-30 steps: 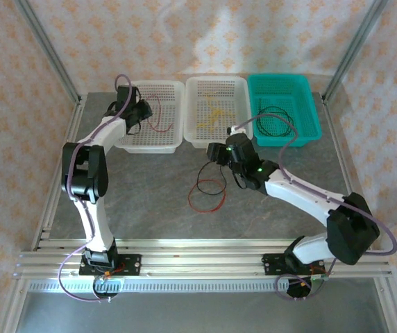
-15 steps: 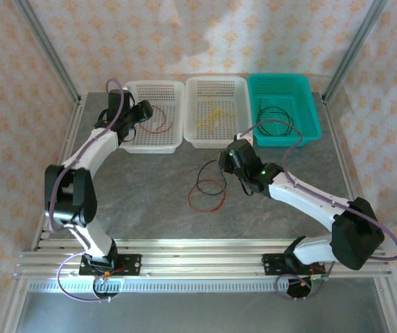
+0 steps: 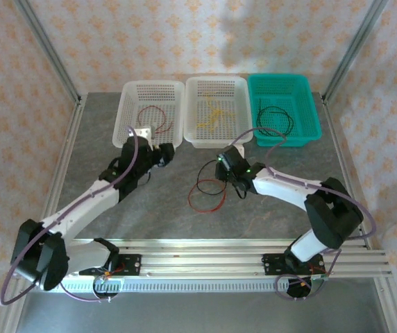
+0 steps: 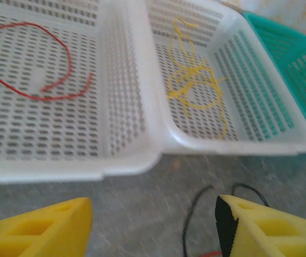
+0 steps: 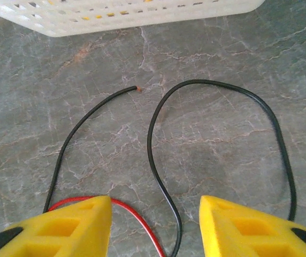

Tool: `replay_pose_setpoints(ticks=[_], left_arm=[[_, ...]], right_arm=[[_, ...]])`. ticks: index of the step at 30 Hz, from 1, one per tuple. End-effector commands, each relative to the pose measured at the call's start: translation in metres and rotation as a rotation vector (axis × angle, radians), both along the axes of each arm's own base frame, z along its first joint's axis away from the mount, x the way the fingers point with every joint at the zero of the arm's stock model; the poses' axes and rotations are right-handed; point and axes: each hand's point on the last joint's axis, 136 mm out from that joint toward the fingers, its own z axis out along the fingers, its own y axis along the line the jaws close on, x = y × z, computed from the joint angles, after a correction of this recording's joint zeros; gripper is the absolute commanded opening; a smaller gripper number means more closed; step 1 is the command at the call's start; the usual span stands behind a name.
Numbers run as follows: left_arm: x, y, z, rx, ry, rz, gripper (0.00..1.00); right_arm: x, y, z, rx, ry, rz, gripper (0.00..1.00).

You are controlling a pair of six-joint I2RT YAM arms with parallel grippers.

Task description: Untangle the cables

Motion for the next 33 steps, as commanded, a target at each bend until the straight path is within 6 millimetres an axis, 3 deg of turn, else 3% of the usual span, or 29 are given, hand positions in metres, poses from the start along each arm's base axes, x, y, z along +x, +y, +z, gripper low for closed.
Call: replay_pose_setpoints(ticks=[1,4,7,11,20,25,33], left_arm=[[-0.017,-0.017,0.002,-0.073,-0.06,-0.021,0.63],[-0.034,-0.031,-0.013,-0.113,-0.047,-0.062,0.63],[-0.046,-0.041,-0.026,-0.125,-0.029,-0.099,0.64],[-0.056,-0.054,-0.038,-0.118,-0.02,-0.132,0.64],[-0.065,-0.069,-0.056,-0.109,0.008,-0.147,0.64],[-0.071,-0.076,-0.069,-0.085,0.032,-0.169,0.64],[-0.068,-0.084,-0.074,-0.07,0.044,-0.183,0.64]], right_arm=[[0.008,0.005,-0.006,-0.005,-0.022,-0.001,0.5],[0.01,0.009,-0.016,-0.022,-0.025,0.029,0.57],[0.013,0.012,-0.022,-0.038,-0.03,0.048,0.57],[0.021,0.016,-0.023,-0.052,-0.053,0.052,0.52],[0.026,0.017,-0.048,-0.155,-0.034,0.063,0.46],[0.022,0.015,-0.058,-0.165,-0.018,0.061,0.4],[0.015,0.009,-0.064,-0.169,-0.012,0.047,0.19]])
